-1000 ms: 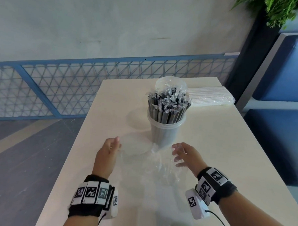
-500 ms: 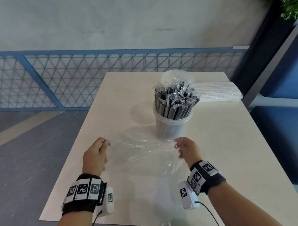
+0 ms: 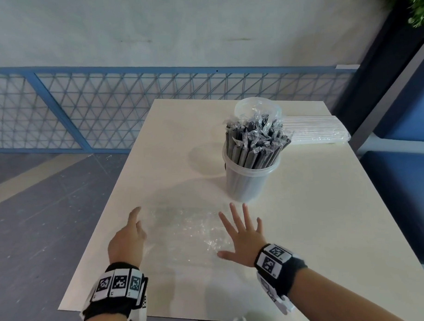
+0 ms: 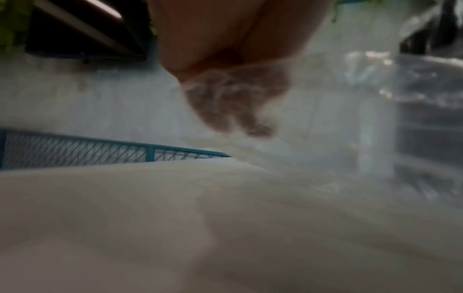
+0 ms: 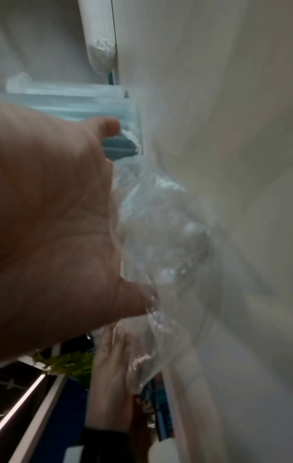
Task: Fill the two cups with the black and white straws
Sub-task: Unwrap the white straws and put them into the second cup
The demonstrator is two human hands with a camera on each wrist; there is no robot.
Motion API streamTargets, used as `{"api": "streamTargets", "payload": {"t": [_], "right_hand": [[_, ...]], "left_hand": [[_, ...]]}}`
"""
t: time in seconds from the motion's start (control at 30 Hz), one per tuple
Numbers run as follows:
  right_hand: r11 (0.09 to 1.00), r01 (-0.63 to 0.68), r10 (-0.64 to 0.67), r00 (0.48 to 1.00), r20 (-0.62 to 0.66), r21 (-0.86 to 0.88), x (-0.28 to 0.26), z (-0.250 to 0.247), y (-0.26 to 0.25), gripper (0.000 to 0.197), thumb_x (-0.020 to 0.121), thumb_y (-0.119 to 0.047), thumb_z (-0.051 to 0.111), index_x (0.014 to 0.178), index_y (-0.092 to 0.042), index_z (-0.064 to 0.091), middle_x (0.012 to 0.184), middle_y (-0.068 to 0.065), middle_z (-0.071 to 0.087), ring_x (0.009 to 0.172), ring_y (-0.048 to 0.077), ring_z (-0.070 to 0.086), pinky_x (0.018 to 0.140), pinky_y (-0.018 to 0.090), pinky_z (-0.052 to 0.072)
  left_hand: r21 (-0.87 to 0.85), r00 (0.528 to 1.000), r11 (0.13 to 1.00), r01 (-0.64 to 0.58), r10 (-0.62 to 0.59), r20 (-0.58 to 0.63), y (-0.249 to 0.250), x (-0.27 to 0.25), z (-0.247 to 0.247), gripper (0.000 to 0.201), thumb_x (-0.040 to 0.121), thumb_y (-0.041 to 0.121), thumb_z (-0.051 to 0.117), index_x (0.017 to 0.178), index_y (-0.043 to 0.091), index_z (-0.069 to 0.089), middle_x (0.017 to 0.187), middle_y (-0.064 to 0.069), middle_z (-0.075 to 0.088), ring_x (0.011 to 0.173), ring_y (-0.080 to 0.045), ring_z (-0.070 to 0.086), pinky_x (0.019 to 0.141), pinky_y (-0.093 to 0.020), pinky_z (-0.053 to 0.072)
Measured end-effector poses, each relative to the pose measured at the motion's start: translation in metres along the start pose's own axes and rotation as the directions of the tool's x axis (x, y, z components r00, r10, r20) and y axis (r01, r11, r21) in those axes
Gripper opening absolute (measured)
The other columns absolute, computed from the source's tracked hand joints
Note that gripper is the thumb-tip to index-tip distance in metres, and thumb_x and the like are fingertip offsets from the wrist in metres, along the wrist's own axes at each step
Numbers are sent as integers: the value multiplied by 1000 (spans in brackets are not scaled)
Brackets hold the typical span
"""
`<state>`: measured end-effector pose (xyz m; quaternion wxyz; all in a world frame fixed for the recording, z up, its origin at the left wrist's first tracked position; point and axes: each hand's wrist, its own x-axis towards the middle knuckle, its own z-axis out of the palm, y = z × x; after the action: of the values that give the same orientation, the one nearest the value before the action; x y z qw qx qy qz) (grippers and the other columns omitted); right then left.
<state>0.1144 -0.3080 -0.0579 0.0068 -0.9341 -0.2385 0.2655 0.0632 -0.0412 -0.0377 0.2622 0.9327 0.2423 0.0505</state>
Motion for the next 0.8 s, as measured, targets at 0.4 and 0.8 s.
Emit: {"api": "streamTargets", "payload": {"t": [0.4,0.8], "right_hand": [[998,-59,55,988,144,18,10,7,-6,96,79,-76,35,143,-34,-23,142,-2,-45,136,32,-35,106,69,-2],[998,-28,17,977,213,52,-1,5,48,125,56,-81,59,138,-43,-28,144,-15,-43,134,24,-39,98,76,-7]], "left_hand": [[390,716,836,-387,5,698,52,-10,57,124,58,81,55,139,37,-29,138,-1,-48,136,-34,-33,109,-62,-6],[416,677,851,-320,-102,729,12,17,25,155,14,89,55,123,39,-44,133,3,-55,132,-36,-39,105,-70,-3]]}}
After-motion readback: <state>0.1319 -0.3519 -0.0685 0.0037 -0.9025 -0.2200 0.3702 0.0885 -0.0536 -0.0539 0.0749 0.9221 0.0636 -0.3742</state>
